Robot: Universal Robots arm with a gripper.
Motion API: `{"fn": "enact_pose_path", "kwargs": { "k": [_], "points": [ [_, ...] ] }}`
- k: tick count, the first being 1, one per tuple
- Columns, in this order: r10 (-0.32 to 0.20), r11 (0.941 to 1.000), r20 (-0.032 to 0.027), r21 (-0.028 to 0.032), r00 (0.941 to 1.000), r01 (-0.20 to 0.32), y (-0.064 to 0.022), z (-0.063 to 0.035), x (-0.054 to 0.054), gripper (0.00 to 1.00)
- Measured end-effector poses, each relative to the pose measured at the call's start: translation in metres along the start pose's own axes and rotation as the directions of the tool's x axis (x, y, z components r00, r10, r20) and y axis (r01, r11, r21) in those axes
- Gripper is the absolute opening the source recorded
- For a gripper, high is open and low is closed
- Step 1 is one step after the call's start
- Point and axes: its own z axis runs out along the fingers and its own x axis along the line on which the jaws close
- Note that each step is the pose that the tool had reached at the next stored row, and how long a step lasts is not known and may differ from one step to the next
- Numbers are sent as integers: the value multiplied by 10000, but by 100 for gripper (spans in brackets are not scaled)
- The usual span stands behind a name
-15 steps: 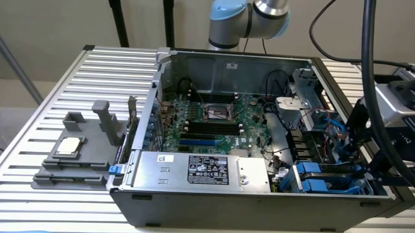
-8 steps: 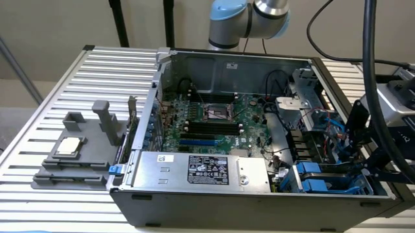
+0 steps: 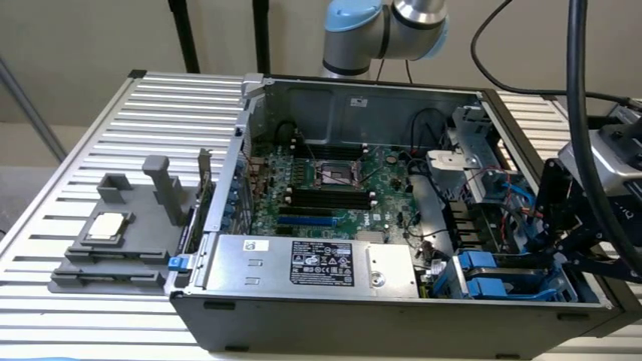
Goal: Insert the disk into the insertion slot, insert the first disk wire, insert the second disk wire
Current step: 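Insert the first disk wire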
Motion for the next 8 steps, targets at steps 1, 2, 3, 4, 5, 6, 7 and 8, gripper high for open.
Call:
{"fn": "enact_pose_path", "kwargs": {
  "k": [1, 2, 3, 4, 5, 6, 7, 8],
  "points": [
    [-26, 10000, -1, -2, 10000, 26, -1, 0, -1, 24],
    [-52, 10000, 0, -5, 10000, 52, -1, 1, -2, 24],
    [-82, 10000, -2, -8, 10000, 82, -4, 0, -3, 24],
    [-110, 9999, -4, -10, 9999, 110, -6, 0, -3, 24],
    [-137, 9999, -3, -12, 9999, 137, -8, 0, -5, 24],
    [-166, 9999, -6, -15, 9999, 166, -9, -1, -7, 24],
    [-196, 9998, -5, -16, 9998, 196, -10, 1, -7, 24],
    [-227, 9997, -7, -18, 9997, 227, -11, 1, -8, 24]
  ]
}}
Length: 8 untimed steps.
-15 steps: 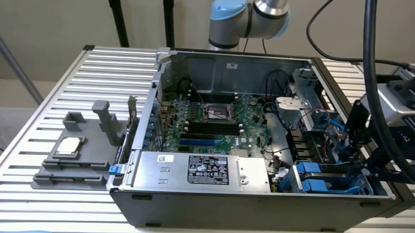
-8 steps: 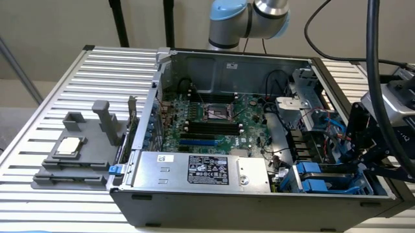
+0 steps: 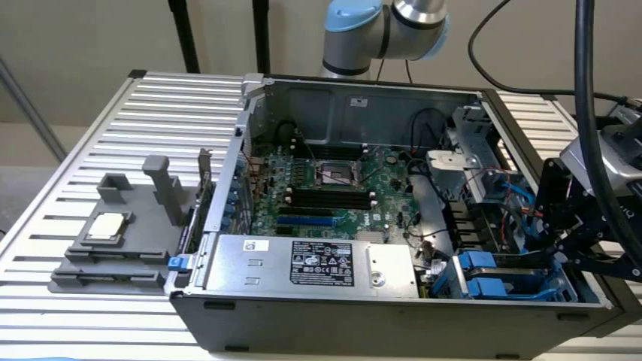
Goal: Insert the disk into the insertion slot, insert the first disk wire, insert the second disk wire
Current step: 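Insert the first disk wire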
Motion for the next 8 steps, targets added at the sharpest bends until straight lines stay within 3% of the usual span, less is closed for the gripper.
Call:
{"fn": "enact_pose_path", "kwargs": {
  "k": [8],
  "points": [
    [-152, 9999, -7, -7, 9999, 152, 12, -7, -23, 16]
  ]
}}
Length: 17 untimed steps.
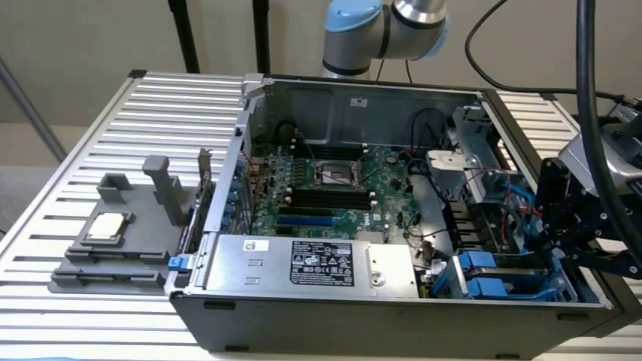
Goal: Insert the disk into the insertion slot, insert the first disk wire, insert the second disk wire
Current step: 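Insert the first disk wire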
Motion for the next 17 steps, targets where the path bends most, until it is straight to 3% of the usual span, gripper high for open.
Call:
{"fn": "enact_pose_path", "kwargs": {
  "k": [4, 8, 11, 13, 17],
  "points": [
    [-30, 10000, 0, -3, 10000, 30, 70, -34, -24, 16],
    [-33, 10000, 0, -3, 10000, 33, 215, -29, -52, 16],
    [-21, 10000, -7, -4, 10000, 21, 239, -27, -56, 16],
    [5, 10000, -76, -20, 10000, -5, 234, -29, -57, 16],
    [118, 9999, -288, -119, 9995, -121, 217, -29, -53, 16]
  ]
}}
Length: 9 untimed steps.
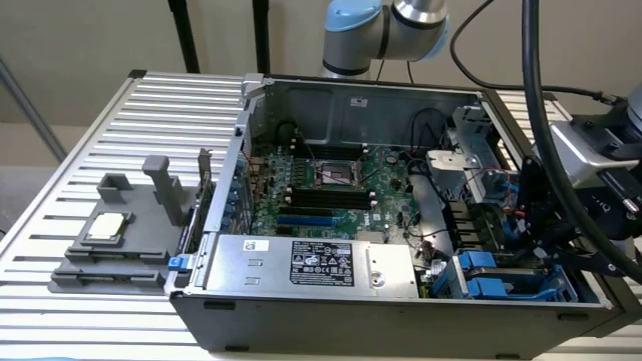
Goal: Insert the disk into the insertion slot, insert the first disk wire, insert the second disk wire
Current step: 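Insert the first disk wire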
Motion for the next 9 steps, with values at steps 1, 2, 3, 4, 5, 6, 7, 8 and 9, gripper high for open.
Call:
{"fn": "enact_pose_path", "kwargs": {
  "k": [1, 2, 3, 4, 5, 6, 7, 8, 9],
  "points": [
    [50, 10000, -20, -38, 10000, -50, 0, 3, 0, 16],
    [112, 9999, -30, -72, 9999, -112, 0, 3, 1, 16],
    [180, 9998, -34, -99, 9998, -180, -1, 4, 1, 16],
    [244, 9996, -32, -119, 9997, -244, -1, 5, 1, 16],
    [306, 9994, -27, -136, 9995, -306, -4, 9, 0, 16],
    [363, 9992, -22, -152, 9993, -363, -7, 13, -1, 16],
    [418, 9990, -16, -164, 9991, -418, -11, 18, -2, 16],
    [470, 9987, -13, -176, 9989, -470, -16, 22, -3, 16],
    [513, 9985, -14, -187, 9987, -513, -23, 23, -3, 16]
  ]
}}
